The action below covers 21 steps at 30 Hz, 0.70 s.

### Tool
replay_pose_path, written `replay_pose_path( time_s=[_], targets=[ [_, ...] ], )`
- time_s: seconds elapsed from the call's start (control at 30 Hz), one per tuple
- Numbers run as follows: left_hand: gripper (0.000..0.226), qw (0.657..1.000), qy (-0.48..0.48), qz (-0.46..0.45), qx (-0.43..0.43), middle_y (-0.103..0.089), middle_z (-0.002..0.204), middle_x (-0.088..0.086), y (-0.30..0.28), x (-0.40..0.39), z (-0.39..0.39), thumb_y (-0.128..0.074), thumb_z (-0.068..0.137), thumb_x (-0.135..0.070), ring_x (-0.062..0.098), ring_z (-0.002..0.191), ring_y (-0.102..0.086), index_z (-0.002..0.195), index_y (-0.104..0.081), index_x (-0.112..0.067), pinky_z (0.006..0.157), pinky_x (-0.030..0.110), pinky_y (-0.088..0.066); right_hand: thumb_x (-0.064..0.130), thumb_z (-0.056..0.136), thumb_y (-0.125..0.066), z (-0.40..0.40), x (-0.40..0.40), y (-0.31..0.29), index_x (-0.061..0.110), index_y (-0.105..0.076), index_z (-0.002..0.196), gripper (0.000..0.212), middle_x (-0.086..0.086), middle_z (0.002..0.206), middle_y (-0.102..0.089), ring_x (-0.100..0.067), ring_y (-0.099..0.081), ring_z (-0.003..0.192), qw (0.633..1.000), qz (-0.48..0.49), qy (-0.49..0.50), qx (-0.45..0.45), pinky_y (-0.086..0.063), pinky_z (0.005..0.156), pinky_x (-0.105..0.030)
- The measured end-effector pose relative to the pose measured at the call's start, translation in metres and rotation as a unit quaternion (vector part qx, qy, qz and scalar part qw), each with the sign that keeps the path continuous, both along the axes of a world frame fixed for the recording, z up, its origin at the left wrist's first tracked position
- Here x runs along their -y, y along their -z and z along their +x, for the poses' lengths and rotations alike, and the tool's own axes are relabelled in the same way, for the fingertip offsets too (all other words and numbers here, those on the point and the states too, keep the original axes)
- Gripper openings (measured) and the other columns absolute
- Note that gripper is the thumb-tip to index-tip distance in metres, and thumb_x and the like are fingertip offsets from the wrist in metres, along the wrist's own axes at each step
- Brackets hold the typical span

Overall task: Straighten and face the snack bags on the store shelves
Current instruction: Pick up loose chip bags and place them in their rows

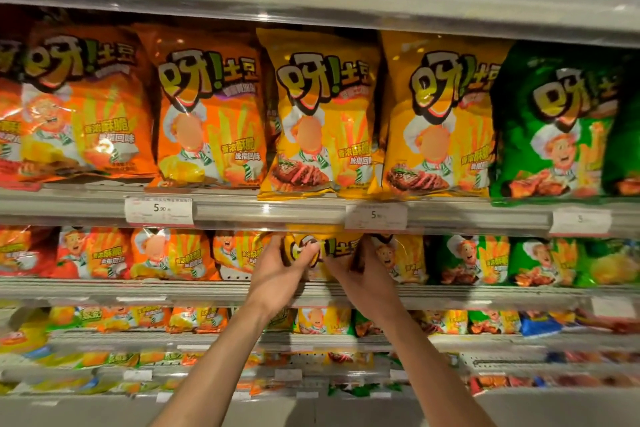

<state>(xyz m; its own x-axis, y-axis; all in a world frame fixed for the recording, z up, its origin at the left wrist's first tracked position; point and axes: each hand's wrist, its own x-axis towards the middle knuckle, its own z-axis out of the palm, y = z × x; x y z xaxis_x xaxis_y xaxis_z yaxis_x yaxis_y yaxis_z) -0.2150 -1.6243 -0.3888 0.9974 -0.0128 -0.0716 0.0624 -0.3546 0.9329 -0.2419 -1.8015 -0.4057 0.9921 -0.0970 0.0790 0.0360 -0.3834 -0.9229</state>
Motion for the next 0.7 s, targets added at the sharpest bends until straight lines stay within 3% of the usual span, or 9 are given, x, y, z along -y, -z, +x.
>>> replay_pose_path(
  time_s=[0.07,0.13,0.2,0.33,0.4,0.5,0.6,0.7],
  targets=[
    [0.039,0.999,-0.010,0.035,0.016,-0.066,0.088,-0.005,0.004,0.001,0.002,-0.065,0.082,-0.072,0.014,0.086,-0.064,0.094,-0.053,-0.037,0.079,0.042,-0.053,0.056,0.090,-0.063,-0.002,0.001,0.010,0.035,-0.041,0.144,0.063,0.019,0.129,-0.063,0.002,-0.059,0.120,1.000,0.003,0.006,0.009,-0.052,0.098,-0.021],
    [0.041,0.998,-0.026,0.050,0.020,-0.066,0.085,-0.002,0.006,0.003,0.004,-0.063,0.083,-0.073,0.016,0.082,-0.063,0.089,-0.054,-0.033,0.073,0.041,-0.051,0.063,0.091,-0.057,0.000,0.002,0.016,0.035,-0.043,0.142,0.061,0.018,0.125,-0.065,-0.002,-0.062,0.116,0.999,-0.026,0.025,0.009,-0.056,0.098,-0.034],
    [0.048,0.998,-0.030,0.055,0.027,-0.072,0.075,-0.002,0.001,0.005,0.006,-0.060,0.086,-0.072,0.015,0.073,-0.066,0.085,-0.061,-0.024,0.065,0.036,-0.048,0.065,0.092,-0.052,0.006,0.001,0.014,0.034,-0.044,0.141,0.058,0.015,0.120,-0.066,-0.005,-0.065,0.107,0.994,-0.093,0.057,0.017,-0.058,0.090,-0.035],
    [0.040,0.997,0.000,0.074,0.019,-0.072,0.063,-0.016,-0.008,0.005,0.010,-0.057,0.096,-0.060,0.000,0.059,-0.063,0.078,-0.070,-0.026,0.062,0.027,-0.044,0.058,0.097,-0.051,0.016,-0.009,0.010,0.023,-0.050,0.136,0.053,0.002,0.120,-0.068,-0.018,-0.066,0.108,0.976,-0.181,0.102,0.056,-0.056,0.085,-0.033],
    [0.040,0.997,-0.006,0.078,0.007,-0.068,0.070,-0.010,-0.006,0.001,0.011,-0.055,0.095,-0.063,0.005,0.068,-0.062,0.086,-0.062,-0.025,0.064,0.030,-0.044,0.054,0.098,-0.052,0.021,-0.012,0.008,0.018,-0.053,0.133,0.050,-0.004,0.122,-0.068,-0.024,-0.066,0.110,0.972,-0.200,0.110,0.063,-0.056,0.085,-0.034],
    [0.047,0.993,-0.010,0.107,0.041,-0.064,0.100,-0.007,0.008,-0.015,0.009,-0.049,0.090,-0.074,0.014,0.094,-0.061,0.101,-0.059,-0.029,0.082,0.036,-0.049,0.056,0.098,-0.051,0.021,-0.013,0.008,0.017,-0.048,0.139,0.057,-0.006,0.129,-0.066,-0.025,-0.064,0.117,0.971,-0.198,0.122,0.047,-0.056,0.090,-0.035],
    [0.037,0.977,-0.042,0.157,0.140,-0.055,0.117,-0.005,0.019,-0.039,0.005,-0.059,0.097,-0.051,0.014,0.110,-0.051,0.122,-0.057,-0.024,0.093,0.030,-0.042,0.062,0.094,-0.052,0.010,-0.017,0.016,0.021,-0.031,0.152,0.074,-0.003,0.141,-0.057,-0.022,-0.056,0.127,0.974,-0.185,0.117,0.051,-0.053,0.100,-0.038],
    [0.043,0.940,-0.096,0.238,0.224,-0.051,0.124,0.011,0.027,-0.057,0.009,-0.069,0.093,-0.032,0.028,0.115,-0.046,0.128,-0.055,-0.010,0.099,0.043,-0.044,0.060,0.093,-0.057,0.007,-0.028,0.022,0.019,-0.023,0.157,0.083,-0.003,0.151,-0.045,-0.020,-0.046,0.137,0.978,-0.168,0.113,0.042,-0.045,0.107,-0.034]
  ],
)
